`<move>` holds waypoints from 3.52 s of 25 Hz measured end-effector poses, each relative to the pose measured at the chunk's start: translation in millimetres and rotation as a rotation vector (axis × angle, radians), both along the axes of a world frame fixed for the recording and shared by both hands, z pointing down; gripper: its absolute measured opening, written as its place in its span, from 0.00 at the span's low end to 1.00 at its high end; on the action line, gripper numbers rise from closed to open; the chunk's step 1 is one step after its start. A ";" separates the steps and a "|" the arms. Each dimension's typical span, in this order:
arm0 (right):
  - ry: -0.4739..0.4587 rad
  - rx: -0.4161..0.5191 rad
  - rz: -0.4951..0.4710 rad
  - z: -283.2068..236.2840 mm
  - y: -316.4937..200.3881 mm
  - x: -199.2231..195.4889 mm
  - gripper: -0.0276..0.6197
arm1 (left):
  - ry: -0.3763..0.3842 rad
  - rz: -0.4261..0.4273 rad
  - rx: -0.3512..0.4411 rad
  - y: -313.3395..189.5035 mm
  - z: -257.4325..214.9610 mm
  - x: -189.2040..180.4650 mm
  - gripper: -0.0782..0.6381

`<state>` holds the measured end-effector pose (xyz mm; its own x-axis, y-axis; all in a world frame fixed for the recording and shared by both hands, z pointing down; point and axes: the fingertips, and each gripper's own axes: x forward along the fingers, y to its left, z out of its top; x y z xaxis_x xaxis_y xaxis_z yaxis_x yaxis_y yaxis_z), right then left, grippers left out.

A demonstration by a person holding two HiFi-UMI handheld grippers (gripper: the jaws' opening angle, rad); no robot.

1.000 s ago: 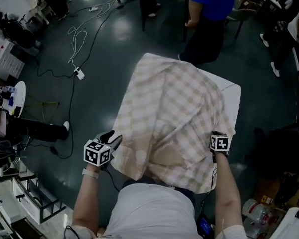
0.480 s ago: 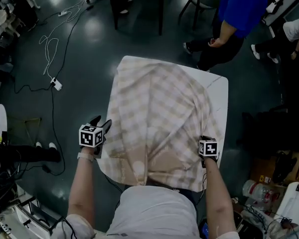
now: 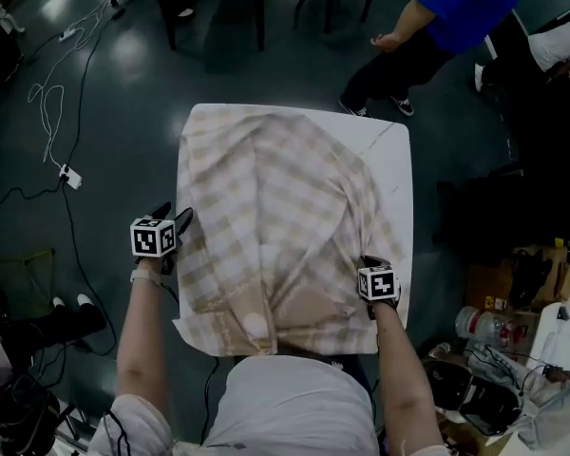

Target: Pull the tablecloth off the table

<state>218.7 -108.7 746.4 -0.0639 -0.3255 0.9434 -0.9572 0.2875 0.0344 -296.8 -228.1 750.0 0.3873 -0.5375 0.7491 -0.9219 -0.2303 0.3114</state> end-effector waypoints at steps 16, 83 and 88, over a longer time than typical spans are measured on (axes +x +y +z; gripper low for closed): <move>-0.013 0.004 0.030 14.6 7.2 8.4 0.09 | 0.036 -0.042 -0.014 -12.4 23.1 20.6 0.36; -0.877 1.314 -0.234 -568.6 179.9 -53.1 0.09 | 0.230 0.105 1.063 328.8 -543.6 257.9 0.13; -0.901 1.375 -0.262 -593.8 249.6 -30.4 0.09 | 0.219 0.119 1.093 400.6 -554.0 280.6 0.13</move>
<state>188.3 140.9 152.5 -0.5762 -0.7204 -0.3860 -0.7433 0.6583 -0.1190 -16.2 172.4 196.1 0.5456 -0.8154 -0.1934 -0.8259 -0.5624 0.0408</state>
